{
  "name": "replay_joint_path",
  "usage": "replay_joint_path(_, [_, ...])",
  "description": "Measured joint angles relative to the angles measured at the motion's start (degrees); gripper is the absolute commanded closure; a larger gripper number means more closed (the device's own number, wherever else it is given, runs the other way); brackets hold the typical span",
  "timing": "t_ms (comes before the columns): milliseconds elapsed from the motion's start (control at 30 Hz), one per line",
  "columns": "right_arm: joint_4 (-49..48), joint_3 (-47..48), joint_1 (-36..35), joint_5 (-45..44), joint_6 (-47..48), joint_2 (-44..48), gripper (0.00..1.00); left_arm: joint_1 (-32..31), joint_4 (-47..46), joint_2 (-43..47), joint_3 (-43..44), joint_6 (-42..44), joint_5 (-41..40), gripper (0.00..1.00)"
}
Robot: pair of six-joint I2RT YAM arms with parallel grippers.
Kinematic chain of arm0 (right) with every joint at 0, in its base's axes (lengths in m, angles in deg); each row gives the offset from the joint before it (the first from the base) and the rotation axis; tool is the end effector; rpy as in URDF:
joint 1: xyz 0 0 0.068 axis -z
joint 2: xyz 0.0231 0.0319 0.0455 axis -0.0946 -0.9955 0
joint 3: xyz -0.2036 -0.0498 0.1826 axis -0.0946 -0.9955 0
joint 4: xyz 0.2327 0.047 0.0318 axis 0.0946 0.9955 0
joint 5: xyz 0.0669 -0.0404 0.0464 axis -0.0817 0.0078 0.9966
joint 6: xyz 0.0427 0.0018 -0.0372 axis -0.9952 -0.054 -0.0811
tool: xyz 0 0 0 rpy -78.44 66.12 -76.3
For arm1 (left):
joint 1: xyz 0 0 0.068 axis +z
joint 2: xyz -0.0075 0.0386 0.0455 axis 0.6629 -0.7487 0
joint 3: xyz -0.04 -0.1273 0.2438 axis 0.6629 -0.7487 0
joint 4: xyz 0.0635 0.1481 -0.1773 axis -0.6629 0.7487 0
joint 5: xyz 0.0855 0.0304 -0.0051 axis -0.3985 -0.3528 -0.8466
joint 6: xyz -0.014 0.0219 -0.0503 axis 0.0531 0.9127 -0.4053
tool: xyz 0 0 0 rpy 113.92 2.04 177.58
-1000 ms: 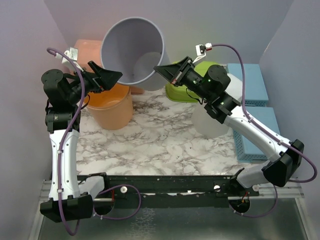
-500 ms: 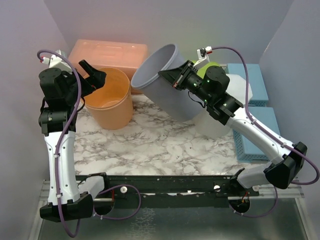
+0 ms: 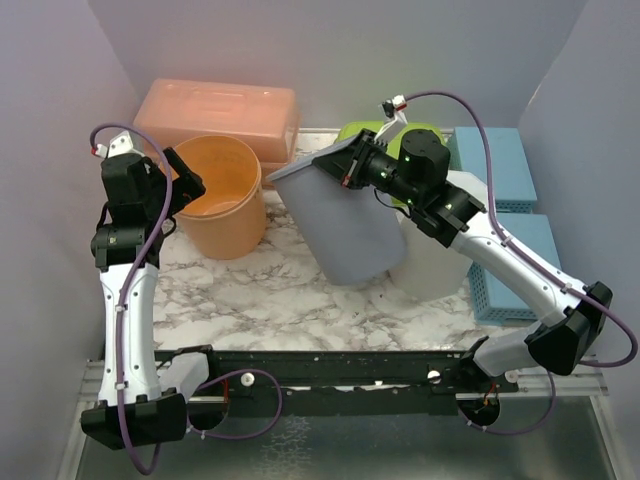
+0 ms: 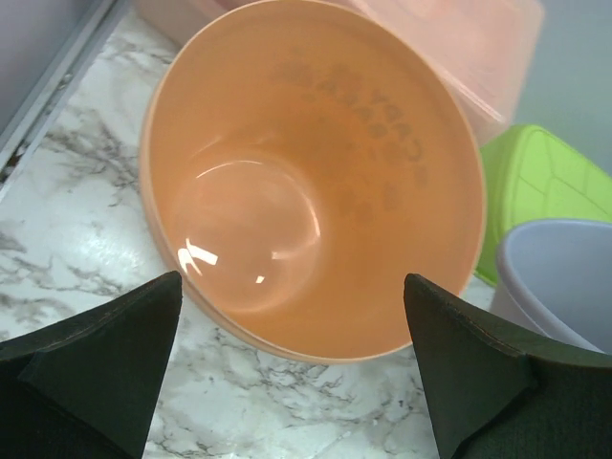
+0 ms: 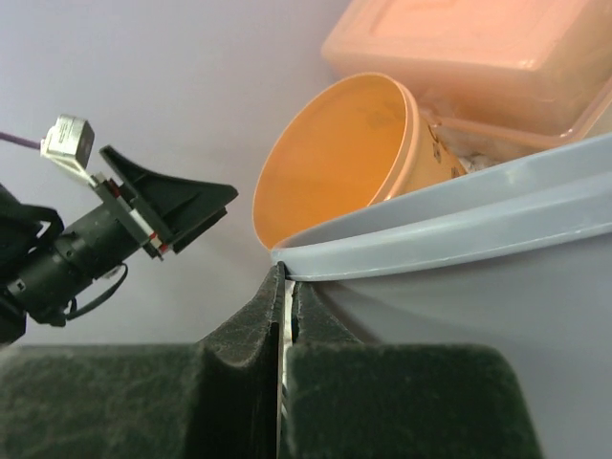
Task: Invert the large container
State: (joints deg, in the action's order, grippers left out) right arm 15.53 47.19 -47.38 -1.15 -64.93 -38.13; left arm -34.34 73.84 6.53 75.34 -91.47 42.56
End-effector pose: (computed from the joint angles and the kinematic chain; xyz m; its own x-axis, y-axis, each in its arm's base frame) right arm 0.2268 0.2107 0.4430 -0.5260 0.4226 -0.7380 -0.5465 0.4970 0.6741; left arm 0.1772 0.0208 0.4155 -0.3253 -0.4805 -0.8144 -0.2587 0.8737 -0.4121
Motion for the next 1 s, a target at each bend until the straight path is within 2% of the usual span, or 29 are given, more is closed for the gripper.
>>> replay_joint_path(267, [1.51,-2.49,0.02,5.68,1.99,-0.07,0.99,0.0,1.51,0.42,-2.27,0.33,-3.85,0.01])
replay_joint_path(367, [0.79,-5.09,0.04,9.66,1.86,0.24,0.99,0.0,0.37,1.42,-2.27,1.16,-0.72,0.01])
replay_joint_path(500, [0.35,-8.79,0.04,14.53,1.27,0.48,0.99,0.09,-4.59,3.45,-2.27,2.23,9.55,0.01])
replay_joint_path(667, [3.41,-9.55,0.02,13.99,2.21,0.61,0.83,0.09,-9.68,3.5,-2.27,2.82,20.52,0.01])
replay_joint_path(900, [13.94,2.91,0.0,7.32,6.95,-2.84,0.66,0.09,-12.37,2.8,-4.11,2.78,30.03,0.01])
replay_joint_path(1000, [17.57,6.86,0.0,3.06,8.41,-5.07,0.63,0.07,-13.18,1.97,-5.7,2.8,36.28,0.01])
